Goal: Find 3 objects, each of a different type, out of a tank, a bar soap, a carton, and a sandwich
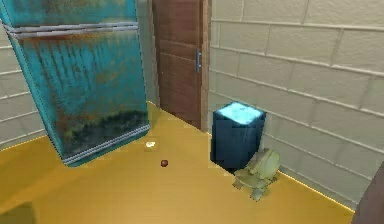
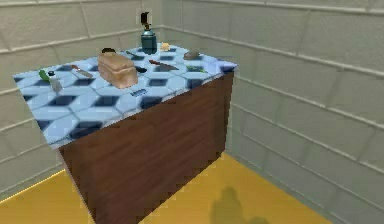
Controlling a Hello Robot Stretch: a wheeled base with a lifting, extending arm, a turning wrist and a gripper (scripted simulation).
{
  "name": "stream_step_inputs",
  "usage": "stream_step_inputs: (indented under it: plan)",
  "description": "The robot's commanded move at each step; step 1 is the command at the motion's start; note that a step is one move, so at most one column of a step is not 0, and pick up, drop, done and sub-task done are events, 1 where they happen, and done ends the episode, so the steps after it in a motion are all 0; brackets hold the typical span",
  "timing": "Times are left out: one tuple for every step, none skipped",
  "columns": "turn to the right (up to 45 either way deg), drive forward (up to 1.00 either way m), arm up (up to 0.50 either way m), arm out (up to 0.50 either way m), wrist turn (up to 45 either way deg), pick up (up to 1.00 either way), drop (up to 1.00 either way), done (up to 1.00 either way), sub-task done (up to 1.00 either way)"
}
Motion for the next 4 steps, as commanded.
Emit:
stream_step_inputs:
  plan:
    - [-9.0, 0.00, 0.00, 0.00, 0.0, 0.00, 0.00, 0.00, 0.00]
    - [0.0, 0.55, 0.00, 0.00, 0.0, 0.00, 0.00, 0.00, 0.00]
    - [-18.0, 0.00, 0.00, 0.00, 0.0, 0.00, 0.00, 0.00, 0.00]
    - [0.0, 1.00, 0.00, 0.00, 0.0, 0.00, 0.00, 0.00, 0.00]
